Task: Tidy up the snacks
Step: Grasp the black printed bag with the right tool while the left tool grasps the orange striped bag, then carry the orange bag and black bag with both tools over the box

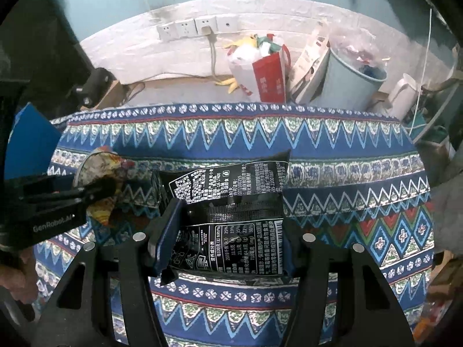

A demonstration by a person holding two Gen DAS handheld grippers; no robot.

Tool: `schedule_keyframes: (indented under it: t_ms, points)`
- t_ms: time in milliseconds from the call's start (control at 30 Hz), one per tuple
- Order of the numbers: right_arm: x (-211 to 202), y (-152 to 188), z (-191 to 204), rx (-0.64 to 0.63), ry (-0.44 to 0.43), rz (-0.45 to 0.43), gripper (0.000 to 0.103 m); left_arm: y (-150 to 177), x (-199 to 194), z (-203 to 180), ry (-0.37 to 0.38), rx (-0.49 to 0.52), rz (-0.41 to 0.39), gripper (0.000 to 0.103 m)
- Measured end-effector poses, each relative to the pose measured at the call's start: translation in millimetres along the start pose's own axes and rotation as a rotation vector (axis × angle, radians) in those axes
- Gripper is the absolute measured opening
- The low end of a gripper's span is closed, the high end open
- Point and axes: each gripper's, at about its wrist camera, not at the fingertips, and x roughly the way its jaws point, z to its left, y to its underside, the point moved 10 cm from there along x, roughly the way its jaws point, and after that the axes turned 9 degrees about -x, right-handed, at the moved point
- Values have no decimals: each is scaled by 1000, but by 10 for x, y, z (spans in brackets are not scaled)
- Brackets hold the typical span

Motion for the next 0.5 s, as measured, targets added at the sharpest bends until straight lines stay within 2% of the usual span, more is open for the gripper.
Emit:
schedule_keyframes:
  t_ms: [500]
  points:
    - [-428, -224, 245, -21, 4, -87, 59, 59, -635, 202, -9, -4, -87, 42]
